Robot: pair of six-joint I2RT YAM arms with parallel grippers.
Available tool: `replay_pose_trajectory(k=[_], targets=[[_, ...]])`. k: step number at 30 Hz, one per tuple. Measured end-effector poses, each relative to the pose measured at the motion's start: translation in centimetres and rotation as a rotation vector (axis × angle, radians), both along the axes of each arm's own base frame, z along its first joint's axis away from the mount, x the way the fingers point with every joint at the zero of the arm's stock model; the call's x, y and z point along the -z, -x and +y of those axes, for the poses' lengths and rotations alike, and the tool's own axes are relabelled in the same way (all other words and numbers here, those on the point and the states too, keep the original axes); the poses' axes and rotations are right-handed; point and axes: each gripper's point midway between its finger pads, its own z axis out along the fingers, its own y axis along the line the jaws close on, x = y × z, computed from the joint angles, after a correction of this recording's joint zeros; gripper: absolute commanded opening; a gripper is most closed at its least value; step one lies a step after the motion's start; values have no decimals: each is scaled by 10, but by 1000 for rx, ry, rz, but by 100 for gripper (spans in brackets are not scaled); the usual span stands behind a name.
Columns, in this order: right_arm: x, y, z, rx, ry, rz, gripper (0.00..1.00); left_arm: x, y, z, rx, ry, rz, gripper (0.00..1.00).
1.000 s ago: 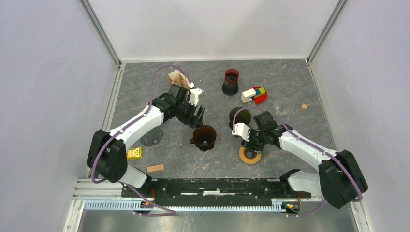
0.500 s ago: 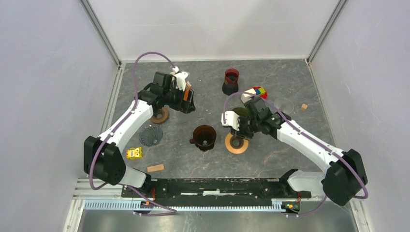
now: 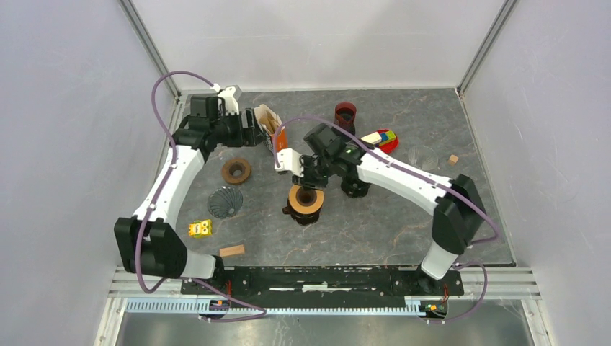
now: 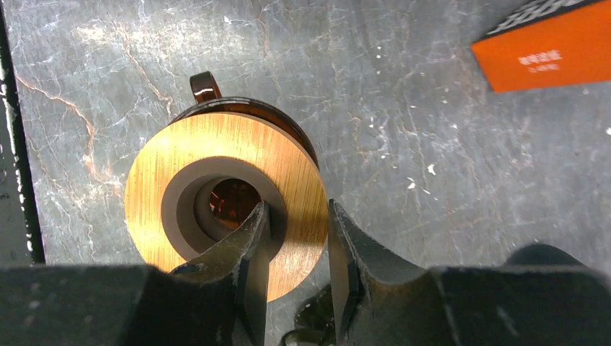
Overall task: Place the coffee filter in the dripper
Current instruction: Place the dripper holder onto the coffee server.
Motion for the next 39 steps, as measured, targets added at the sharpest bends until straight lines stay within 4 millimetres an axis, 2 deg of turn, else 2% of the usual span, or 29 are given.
replay_pose_trajectory(k=[5, 9, 20, 31, 39], targets=[[26, 5, 13, -12, 73, 50, 22, -16, 10, 5, -20, 28, -40, 86], [34, 4, 13, -8, 101, 63, 23, -24, 16, 6, -15, 44, -78, 86], [42, -2, 12, 5, 134, 60, 30, -25, 16, 4, -4, 56, -99, 86], [46, -4, 13, 2, 149, 70, 57, -21, 16, 2, 8, 65, -98, 87], [44, -4, 13, 2, 151, 72, 62, -15, 17, 2, 9, 66, -91, 87]])
